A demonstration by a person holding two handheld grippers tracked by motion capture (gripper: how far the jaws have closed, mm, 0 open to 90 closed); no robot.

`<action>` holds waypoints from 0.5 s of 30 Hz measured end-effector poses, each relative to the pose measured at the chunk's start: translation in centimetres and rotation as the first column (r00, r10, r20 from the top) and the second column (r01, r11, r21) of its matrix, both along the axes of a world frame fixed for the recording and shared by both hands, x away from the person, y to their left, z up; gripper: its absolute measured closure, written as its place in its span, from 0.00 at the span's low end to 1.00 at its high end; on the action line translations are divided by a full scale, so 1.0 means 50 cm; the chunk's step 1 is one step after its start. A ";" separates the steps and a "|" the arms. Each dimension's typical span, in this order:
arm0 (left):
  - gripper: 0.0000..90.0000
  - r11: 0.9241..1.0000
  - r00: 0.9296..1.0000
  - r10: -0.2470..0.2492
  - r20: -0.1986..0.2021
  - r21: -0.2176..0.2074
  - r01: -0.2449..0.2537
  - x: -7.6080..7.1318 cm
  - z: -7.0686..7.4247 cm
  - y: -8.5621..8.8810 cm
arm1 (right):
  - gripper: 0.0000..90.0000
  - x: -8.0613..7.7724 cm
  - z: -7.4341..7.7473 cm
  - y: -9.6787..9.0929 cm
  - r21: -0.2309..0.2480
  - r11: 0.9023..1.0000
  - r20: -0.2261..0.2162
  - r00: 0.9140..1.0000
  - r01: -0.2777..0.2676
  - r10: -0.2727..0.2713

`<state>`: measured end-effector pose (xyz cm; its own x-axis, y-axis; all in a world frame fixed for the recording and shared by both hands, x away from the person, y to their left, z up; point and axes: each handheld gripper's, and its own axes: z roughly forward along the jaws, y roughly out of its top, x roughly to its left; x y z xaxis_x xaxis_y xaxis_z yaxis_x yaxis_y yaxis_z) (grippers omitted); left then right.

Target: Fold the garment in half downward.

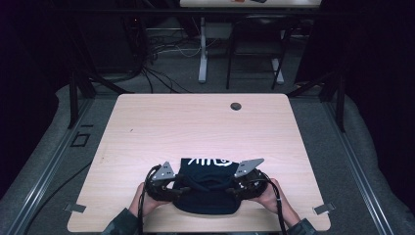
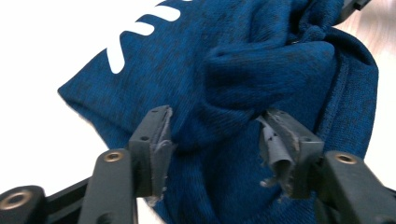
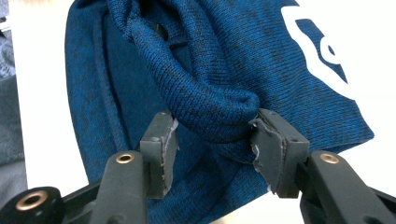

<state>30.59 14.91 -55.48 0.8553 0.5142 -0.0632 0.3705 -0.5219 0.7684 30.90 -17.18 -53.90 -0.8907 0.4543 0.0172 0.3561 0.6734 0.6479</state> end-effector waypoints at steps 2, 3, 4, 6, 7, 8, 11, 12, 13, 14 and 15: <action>0.44 1.000 1.000 0.012 -0.001 -0.004 -0.012 -0.005 0.004 0.006 | 0.54 -0.005 0.000 -0.001 -0.001 1.000 -0.004 1.000 0.002 -0.002; 0.42 1.000 1.000 0.016 0.003 -0.006 -0.016 -0.006 0.008 0.009 | 0.54 -0.008 0.001 -0.001 -0.009 1.000 0.000 1.000 -0.001 0.001; 0.41 1.000 1.000 0.019 0.006 -0.013 -0.019 -0.008 0.013 0.011 | 0.53 -0.011 0.001 -0.001 -0.012 1.000 0.006 1.000 0.000 0.000; 0.40 0.999 1.000 0.024 0.015 -0.021 -0.024 -0.008 0.024 0.014 | 0.53 -0.015 0.000 0.000 -0.010 1.000 0.011 1.000 -0.003 0.003; 0.39 0.999 0.999 0.030 0.023 -0.031 -0.029 -0.008 0.030 0.014 | 0.53 -0.017 0.000 0.000 -0.013 1.000 0.014 1.000 0.000 0.000; 0.39 0.999 0.999 0.035 0.032 -0.035 -0.034 -0.006 0.039 0.015 | 0.52 -0.018 0.000 0.000 -0.012 1.000 0.017 1.000 -0.002 0.002; 0.38 0.998 0.997 0.044 0.060 -0.044 -0.042 0.005 0.059 0.009 | 0.51 -0.021 0.002 0.000 -0.018 1.000 0.018 1.000 0.001 0.000; 0.38 0.998 0.997 0.046 0.064 -0.050 -0.042 0.009 0.065 0.006 | 0.50 -0.023 0.004 -0.001 -0.016 1.000 0.013 1.000 0.000 0.000; 0.38 0.997 0.997 0.054 0.064 -0.055 -0.050 0.013 0.068 0.003 | 0.49 -0.024 0.005 -0.001 -0.021 1.000 0.010 1.000 0.001 -0.001; 0.38 0.997 0.996 0.063 0.063 -0.058 -0.060 0.021 0.073 -0.002 | 0.47 -0.025 0.006 -0.001 -0.019 1.000 0.008 1.000 0.003 -0.003; 0.37 0.996 0.996 0.068 0.058 -0.067 -0.064 0.028 0.075 -0.006 | 0.46 -0.027 0.006 -0.002 -0.013 1.000 -0.003 1.000 0.010 -0.010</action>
